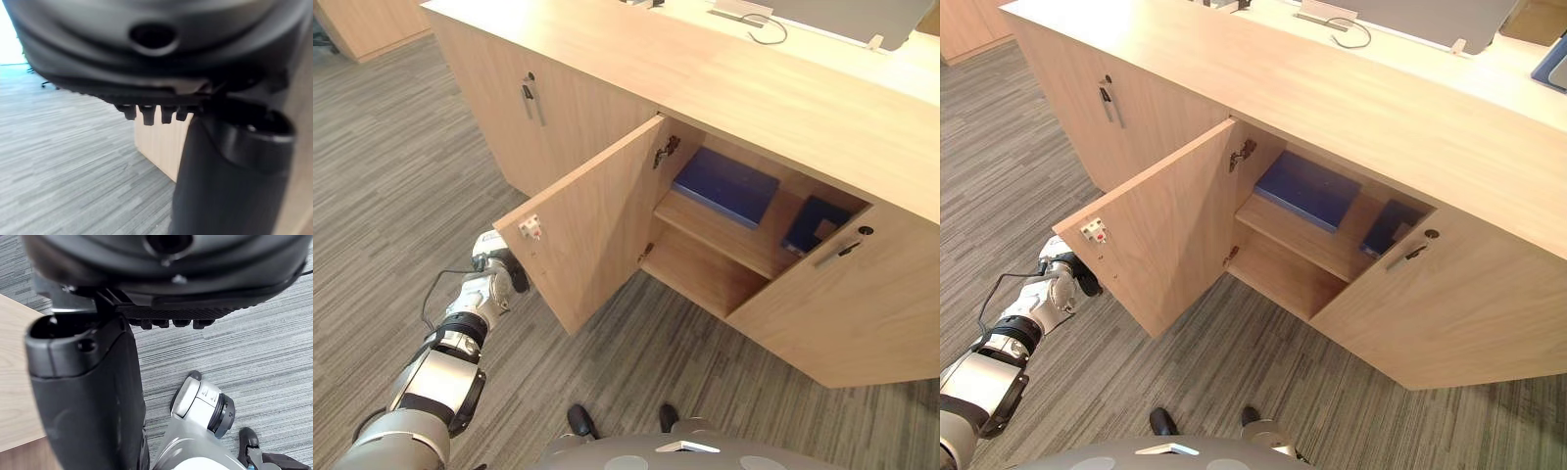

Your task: Walk over to the cabinet, pick up the folder, carry it to the office cabinet, place the folder inside the office cabinet, then close the office cabinet door

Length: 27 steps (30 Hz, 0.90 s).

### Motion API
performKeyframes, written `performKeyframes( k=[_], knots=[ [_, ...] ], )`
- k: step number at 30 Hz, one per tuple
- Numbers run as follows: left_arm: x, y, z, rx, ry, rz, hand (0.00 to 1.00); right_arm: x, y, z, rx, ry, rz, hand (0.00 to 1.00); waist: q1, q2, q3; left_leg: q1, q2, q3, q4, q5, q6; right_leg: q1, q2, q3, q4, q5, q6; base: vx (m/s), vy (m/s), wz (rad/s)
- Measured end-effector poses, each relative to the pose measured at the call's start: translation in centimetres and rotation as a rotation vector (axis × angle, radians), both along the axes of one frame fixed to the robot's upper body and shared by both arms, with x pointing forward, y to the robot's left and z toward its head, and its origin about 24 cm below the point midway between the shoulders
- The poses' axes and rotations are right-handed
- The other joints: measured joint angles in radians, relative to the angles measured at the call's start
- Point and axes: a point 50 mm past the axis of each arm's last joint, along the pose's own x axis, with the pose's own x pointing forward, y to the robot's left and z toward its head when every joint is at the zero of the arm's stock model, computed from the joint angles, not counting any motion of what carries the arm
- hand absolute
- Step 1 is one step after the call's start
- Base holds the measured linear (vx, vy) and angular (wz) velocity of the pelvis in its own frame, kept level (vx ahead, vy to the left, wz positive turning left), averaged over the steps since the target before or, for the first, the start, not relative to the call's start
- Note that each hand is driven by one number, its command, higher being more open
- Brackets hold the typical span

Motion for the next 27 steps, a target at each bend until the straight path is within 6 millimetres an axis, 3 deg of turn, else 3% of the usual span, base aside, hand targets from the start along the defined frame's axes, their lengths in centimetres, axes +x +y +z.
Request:
performKeyframes(
  k=[2, 4, 7, 10, 14, 16, 18, 20, 23, 27],
  knots=[
    [0.3, -1.4, 0.4, 0.137, 0.011, -0.173, 1.0, 0.2, -0.1, 0.0, -0.005, -0.003, 0.018, 1.0, -0.002, 0.0, 0.001, -0.001, -0.001, 0.008, 0.0, -0.002, -0.001, -0.006, -0.002, 0.006, 0.001, 0.002, -0.001, 0.0, 0.012, -0.11],
    [0.1, -4.3, 0.6, 0.222, 0.002, -0.427, 1.0, 0.3, -0.6, 0.1, -0.022, -0.004, 0.058, 1.0, -0.002, 0.001, 0.002, -0.001, -0.006, 0.011, 0.0, -0.01, -0.01, -0.01, -0.006, 0.007, 0.004, 0.002, -0.001, 0.0, 0.007, -0.03],
    [-1.2, -9.4, -0.3, 0.225, 0.019, -0.723, 1.0, 1.4, -1.3, 0.2, -0.046, -0.009, 0.127, 1.0, -0.016, 0.003, 0.003, -0.001, -0.017, 0.01, -0.001, -0.014, -0.01, -0.011, -0.02, 0.003, 0.006, 0.003, 0.001, -0.01, 0.036, 0.01],
    [-2.4, -12.3, -1.0, 0.203, 0.03, -0.845, 1.0, 2.6, -1.7, 0.2, -0.065, -0.019, 0.205, 1.0, -0.033, 0.004, 0.008, -0.001, -0.027, 0.007, -0.001, -0.015, -0.01, -0.011, -0.034, -0.003, 0.005, 0.001, 0.003, -0.01, 0.028, 0.02],
    [-7.1, -18.3, -3.6, 0.079, 0.158, -1.136, 1.0, 4.2, -2.7, 0.5, -0.108, -0.013, 0.432, 1.0, -0.046, 0.005, 0.008, 0.002, -0.045, -0.006, 0.0, -0.015, 0.006, 0.0, -0.052, -0.015, -0.003, -0.004, 0.01, 0.0, 0.038, 0.09],
    [-12.5, -22.2, -6.3, -0.041, 0.318, -1.307, 1.0, 5.3, -3.0, 0.7, -0.119, -0.018, 0.584, 1.0, -0.061, -0.001, 0.012, 0.014, -0.057, -0.02, 0.0, -0.019, 0.01, 0.023, -0.059, -0.03, -0.005, -0.007, 0.016, 0.04, 0.028, 0.19],
    [-16.2, -24.2, -7.4, -0.134, 0.417, -1.393, 1.0, 5.8, -2.7, 0.7, -0.11, -0.021, 0.675, 1.0, -0.06, -0.012, 0.017, 0.027, -0.06, -0.027, 0.0, -0.022, 0.014, 0.04, -0.062, -0.038, -0.007, -0.011, 0.018, 0.04, 0.018, 0.11],
    [-17.7, -25.2, -7.7, -0.216, 0.472, -1.389, 1.0, 6.4, -3.0, 0.8, -0.127, -0.018, 0.793, 1.0, -0.052, -0.017, 0.018, 0.032, -0.064, -0.036, 0.0, -0.022, 0.015, 0.05, -0.068, -0.049, -0.009, -0.015, 0.016, 0.0, 0.013, 0.15],
    [-17.4, -25.0, -8.0, -0.22, 0.499, -1.353, 1.0, 6.9, -3.6, 1.1, -0.147, -0.001, 0.953, 1.0, -0.039, -0.012, 0.007, 0.036, -0.069, -0.05, -0.001, -0.024, 0.012, 0.058, -0.071, -0.066, -0.003, -0.03, 0.005, -0.04, 0.016, 0.15],
    [-17.1, -24.2, -8.7, -0.202, 0.538, -1.294, 1.0, 7.1, -4.0, 1.2, -0.148, 0.021, 1.032, 1.0, -0.028, -0.006, 0.0, 0.036, -0.075, -0.071, -0.001, -0.025, 0.015, 0.069, -0.076, -0.089, -0.003, -0.036, 0.002, -0.02, 0.012, 0.18]
  ],
)
